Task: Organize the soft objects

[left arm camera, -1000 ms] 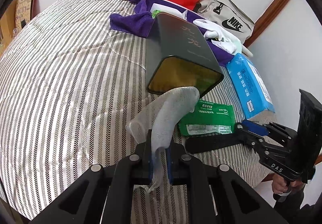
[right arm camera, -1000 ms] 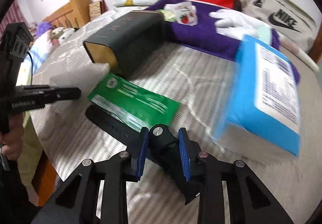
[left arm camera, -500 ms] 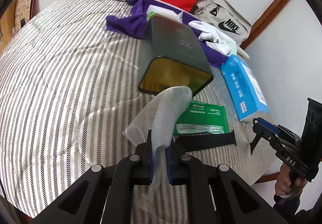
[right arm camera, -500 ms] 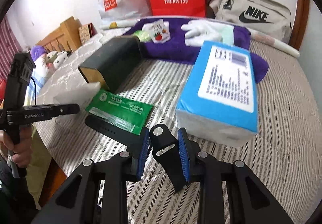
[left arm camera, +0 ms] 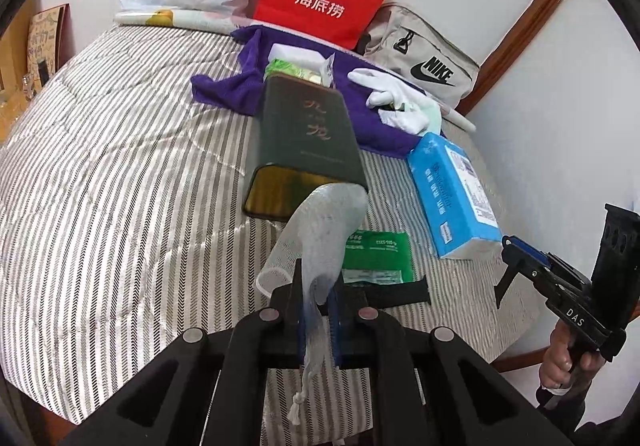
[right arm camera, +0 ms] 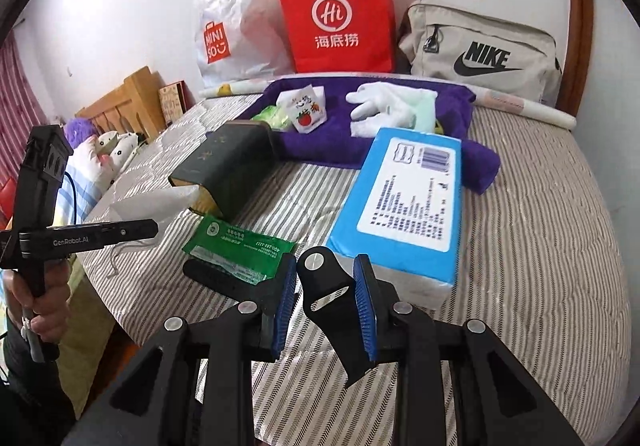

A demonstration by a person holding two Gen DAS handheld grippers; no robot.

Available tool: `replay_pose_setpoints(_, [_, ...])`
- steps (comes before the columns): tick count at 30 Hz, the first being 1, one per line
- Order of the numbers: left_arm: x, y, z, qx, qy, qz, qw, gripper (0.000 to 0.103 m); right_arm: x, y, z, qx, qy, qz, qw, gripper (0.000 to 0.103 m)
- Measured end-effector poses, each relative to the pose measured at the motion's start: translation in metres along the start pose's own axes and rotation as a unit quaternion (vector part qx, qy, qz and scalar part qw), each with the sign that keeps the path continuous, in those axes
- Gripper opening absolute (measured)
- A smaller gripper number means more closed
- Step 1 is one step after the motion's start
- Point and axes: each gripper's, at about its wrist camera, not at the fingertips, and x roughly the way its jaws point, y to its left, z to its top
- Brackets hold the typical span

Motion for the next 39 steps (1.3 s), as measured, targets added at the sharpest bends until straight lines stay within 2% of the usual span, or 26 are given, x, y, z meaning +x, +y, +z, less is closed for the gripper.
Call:
replay_pose_setpoints(16, [-0.037, -0.008, 0.007, 0.009, -0.028, -0.003, 0.9996, 0.008, -0.02, -0.001, 0.008, 0.003, -0.024, 0.005, 1.0, 0.029])
replay_pose_setpoints(25, [-0.05, -0.022, 0.032, 0.029, -0.045, 0.001, 0.9986, 0.008, -0.029, -0.002, 0.032, -0.003, -0.041, 0.003, 0.999, 0.029])
replay_pose_setpoints(33, [-0.041, -0.033, 0.058, 0.041, -0.043, 0.005, 0.9982, 0.008, -0.028, -0.002, 0.058, -0.01, -0.055, 0.004, 0.998, 0.029])
replay_pose_setpoints(39, [-0.034, -0.035, 0.076, 0.042, -0.041, 0.007, 0.9982, 0.008, -0.015, -0.006, 0.078, -0.008, -0.049, 0.013, 0.999, 0.029])
